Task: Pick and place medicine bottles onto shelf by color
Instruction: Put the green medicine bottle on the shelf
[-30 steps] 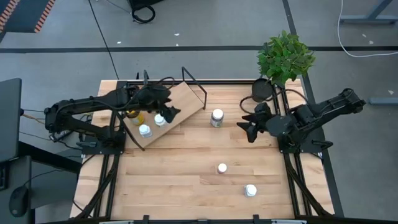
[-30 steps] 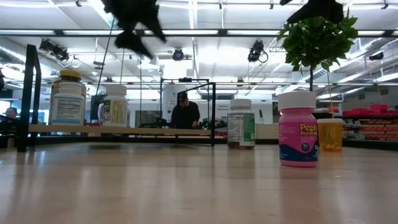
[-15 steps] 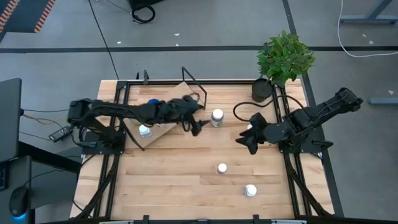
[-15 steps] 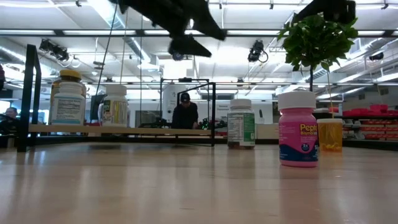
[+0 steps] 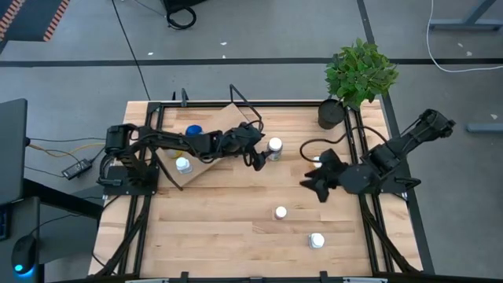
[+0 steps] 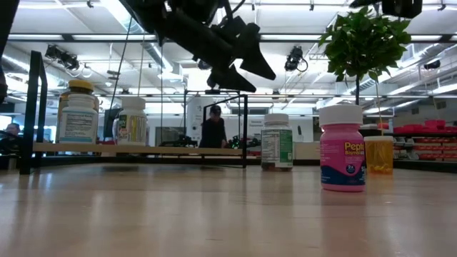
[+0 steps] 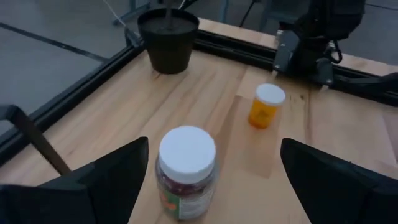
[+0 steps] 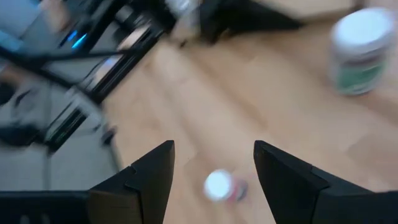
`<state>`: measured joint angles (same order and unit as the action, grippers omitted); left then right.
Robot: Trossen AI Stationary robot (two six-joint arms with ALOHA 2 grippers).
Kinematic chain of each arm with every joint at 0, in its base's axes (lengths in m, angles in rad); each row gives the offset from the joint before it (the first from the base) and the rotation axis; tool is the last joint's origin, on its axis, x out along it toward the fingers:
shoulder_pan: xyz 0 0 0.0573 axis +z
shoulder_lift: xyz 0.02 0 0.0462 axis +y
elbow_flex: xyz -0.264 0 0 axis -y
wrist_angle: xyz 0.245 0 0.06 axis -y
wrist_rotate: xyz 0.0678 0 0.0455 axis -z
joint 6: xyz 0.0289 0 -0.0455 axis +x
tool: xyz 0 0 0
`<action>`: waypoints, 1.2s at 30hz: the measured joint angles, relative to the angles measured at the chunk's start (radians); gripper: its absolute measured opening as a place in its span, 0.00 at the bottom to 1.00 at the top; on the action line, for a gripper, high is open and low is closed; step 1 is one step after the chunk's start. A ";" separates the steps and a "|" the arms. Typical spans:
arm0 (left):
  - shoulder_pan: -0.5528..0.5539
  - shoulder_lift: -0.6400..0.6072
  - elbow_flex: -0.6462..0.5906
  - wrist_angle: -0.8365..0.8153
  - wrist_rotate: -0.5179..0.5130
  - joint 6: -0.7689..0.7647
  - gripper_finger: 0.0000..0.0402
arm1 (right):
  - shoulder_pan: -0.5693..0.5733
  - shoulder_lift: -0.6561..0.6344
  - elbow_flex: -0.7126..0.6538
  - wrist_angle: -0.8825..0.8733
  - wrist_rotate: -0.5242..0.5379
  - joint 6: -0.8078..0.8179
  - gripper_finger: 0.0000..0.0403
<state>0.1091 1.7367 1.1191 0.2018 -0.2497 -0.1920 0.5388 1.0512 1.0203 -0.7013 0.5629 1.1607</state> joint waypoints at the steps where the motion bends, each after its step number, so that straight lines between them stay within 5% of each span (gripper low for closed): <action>1: 0.003 0.000 0.000 0.001 0.000 0.002 0.92 | -0.008 0.006 0.000 -0.007 0.024 0.017 0.57; 5: 0.013 -0.006 0.000 -0.014 0.002 0.002 0.92 | -0.083 0.046 0.000 -0.009 0.033 0.029 0.57; 10: 0.012 -0.095 0.000 -0.078 0.038 -0.040 0.92 | -0.227 0.141 0.000 -0.009 -0.094 -0.061 0.57; 15: 0.013 -0.269 0.001 -0.289 0.040 -0.097 0.92 | -0.336 0.225 0.000 0.067 -0.197 -0.267 0.57; 22: 0.012 -0.443 0.001 -0.516 0.041 -0.140 0.92 | -0.444 0.314 0.000 0.151 -0.193 -0.444 0.58; 36: 0.012 -0.659 0.001 -0.571 0.021 -0.233 0.92 | -0.651 0.402 0.000 0.246 -0.192 -0.500 0.86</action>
<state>0.1215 1.0776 1.1198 -0.3696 -0.2287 -0.4255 -0.1124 1.4528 1.0199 -0.4552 0.3710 0.6609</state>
